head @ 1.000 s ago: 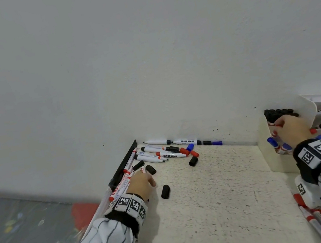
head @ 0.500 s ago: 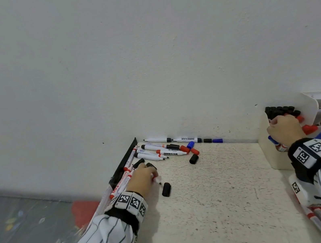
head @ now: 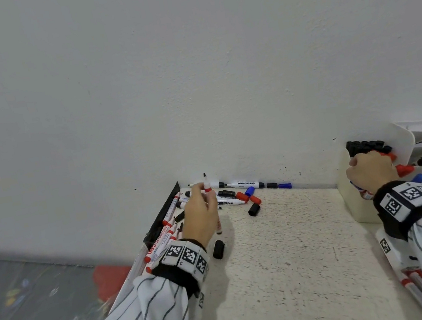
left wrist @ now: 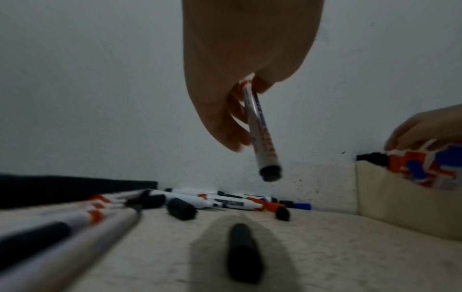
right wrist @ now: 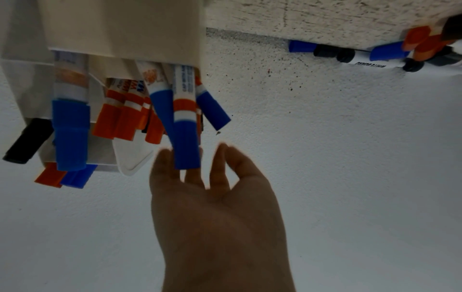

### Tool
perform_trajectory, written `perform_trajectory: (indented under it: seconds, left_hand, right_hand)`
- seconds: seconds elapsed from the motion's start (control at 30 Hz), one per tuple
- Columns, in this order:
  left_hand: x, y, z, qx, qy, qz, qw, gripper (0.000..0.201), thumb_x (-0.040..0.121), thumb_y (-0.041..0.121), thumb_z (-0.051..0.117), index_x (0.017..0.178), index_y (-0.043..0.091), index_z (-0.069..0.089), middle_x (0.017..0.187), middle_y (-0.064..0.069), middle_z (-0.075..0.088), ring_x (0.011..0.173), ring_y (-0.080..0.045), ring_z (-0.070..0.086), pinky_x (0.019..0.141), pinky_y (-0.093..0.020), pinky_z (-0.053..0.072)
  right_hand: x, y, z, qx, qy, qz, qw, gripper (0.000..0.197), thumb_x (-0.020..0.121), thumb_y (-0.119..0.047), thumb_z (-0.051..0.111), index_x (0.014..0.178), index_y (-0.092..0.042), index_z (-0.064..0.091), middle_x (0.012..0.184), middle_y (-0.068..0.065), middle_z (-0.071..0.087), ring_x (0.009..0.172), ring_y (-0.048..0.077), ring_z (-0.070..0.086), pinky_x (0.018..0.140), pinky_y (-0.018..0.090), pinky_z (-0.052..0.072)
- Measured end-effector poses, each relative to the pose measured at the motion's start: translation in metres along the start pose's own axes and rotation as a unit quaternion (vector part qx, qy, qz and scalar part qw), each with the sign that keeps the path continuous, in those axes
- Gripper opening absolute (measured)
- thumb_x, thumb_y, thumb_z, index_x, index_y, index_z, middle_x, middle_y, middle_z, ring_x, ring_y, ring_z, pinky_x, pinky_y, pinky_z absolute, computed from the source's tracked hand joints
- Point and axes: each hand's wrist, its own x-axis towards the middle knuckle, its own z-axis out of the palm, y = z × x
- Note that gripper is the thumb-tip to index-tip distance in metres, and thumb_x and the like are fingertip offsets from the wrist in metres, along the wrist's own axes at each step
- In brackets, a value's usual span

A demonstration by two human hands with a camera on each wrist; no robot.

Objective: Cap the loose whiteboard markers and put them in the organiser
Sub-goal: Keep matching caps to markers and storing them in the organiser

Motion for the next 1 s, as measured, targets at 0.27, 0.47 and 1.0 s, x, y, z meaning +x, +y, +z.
perform_trajectory:
  seconds: [0.27, 0.47, 1.0]
  left_hand:
    - [-0.007, -0.004, 0.046, 0.075, -0.234, -0.175, 0.953, 0.032, 0.098, 0.037, 0.040, 0.119, 0.014, 0.045, 0.089, 0.001, 0.054, 0.066, -0.012, 0.058, 0.057, -0.023, 0.050]
    - [0.002, -0.018, 0.061, 0.106, -0.235, -0.212, 0.943, 0.033, 0.099, 0.031, 0.040, 0.123, 0.010, 0.047, 0.121, -0.011, 0.055, 0.104, -0.023, 0.058, 0.087, -0.032, 0.048]
    - [0.010, -0.031, 0.078, 0.116, -0.234, -0.242, 0.934, 0.034, 0.098, 0.030, 0.040, 0.123, 0.010, 0.050, 0.121, -0.009, 0.054, 0.103, -0.020, 0.056, 0.084, -0.031, 0.047]
  right_hand:
    - [-0.013, -0.044, 0.014, 0.174, 0.116, -0.191, 0.959, 0.015, 0.085, 0.002, 0.051, 0.085, -0.004, 0.064, 0.098, 0.009, 0.057, 0.105, 0.027, 0.047, 0.088, 0.029, 0.032]
    - [-0.011, -0.081, 0.051, 0.173, -0.126, -0.175, 0.961, 0.029, 0.092, -0.005, 0.047, 0.118, -0.008, 0.058, 0.124, 0.008, 0.055, 0.108, 0.019, 0.051, 0.094, 0.028, 0.038]
    - [0.020, -0.108, 0.124, 0.067, -0.246, -0.093, 0.962, 0.058, 0.088, -0.008, 0.039, 0.144, -0.019, 0.029, 0.143, 0.016, 0.037, 0.126, 0.032, 0.042, 0.106, 0.036, 0.035]
